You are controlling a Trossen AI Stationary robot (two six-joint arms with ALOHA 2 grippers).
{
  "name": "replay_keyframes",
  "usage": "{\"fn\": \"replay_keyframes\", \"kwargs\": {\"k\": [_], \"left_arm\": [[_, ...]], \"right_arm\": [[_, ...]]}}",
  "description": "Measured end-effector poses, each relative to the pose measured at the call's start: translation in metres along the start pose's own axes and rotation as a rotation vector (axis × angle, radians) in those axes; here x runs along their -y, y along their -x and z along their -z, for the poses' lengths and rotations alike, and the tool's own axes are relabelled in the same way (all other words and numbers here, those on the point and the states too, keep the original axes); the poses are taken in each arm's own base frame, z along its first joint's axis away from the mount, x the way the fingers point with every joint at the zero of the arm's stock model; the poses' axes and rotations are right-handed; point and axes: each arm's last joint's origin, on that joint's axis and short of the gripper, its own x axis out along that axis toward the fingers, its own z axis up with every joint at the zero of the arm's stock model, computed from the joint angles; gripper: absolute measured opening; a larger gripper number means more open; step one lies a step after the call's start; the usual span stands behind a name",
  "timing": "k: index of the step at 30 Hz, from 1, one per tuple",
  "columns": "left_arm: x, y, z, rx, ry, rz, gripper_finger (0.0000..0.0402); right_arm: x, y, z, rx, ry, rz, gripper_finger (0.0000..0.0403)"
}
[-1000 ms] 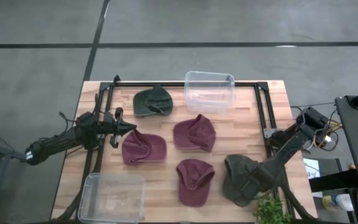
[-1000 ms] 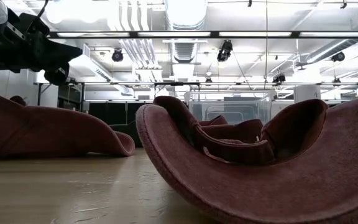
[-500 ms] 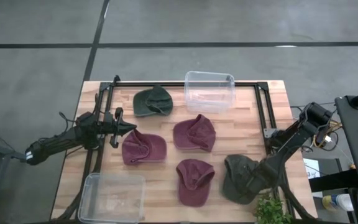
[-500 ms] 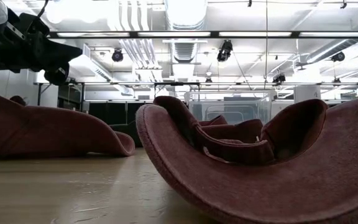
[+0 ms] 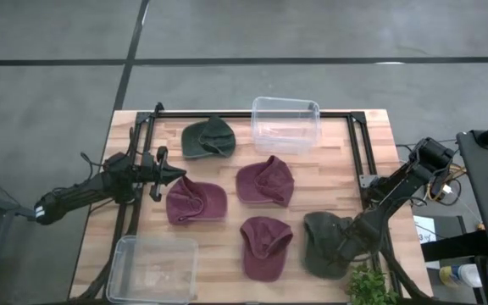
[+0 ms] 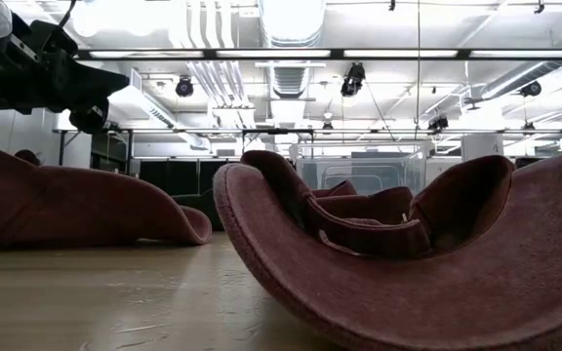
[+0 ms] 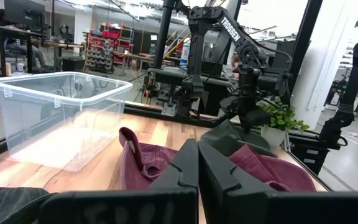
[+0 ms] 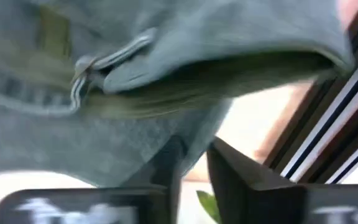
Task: Pick & Place hat
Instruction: Put the bottom gray cap into the top transparent bin
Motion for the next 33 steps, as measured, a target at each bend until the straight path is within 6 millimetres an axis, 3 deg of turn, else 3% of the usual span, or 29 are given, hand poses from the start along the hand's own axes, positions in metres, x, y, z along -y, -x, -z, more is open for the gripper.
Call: {"fn": "replay_keyframes", "kwargs": {"k": [2,9,25,33], "left_arm": [[0.0,0.0,0.0,0.0,0.0,0.0,0.0],[0.0,0.0,0.0,0.0,0.0,0.0,0.0],[0.0,0.0,0.0,0.0,0.0,0.0,0.0],[0.0,0.0,0.0,0.0,0.0,0.0,0.0]], "right_arm": [[0.0,0.0,-0.001,0.024,0.008,-0.003,0.0023],[0.009,0.011,-0.005,0.117,0.0,0.1,0.0014],[0.013,0.087,-0.003,0.47,0.119,0.19,0.0011],[-0.002,0.104,-0.017,0.531,0.28,0.15,0.0011]]}}
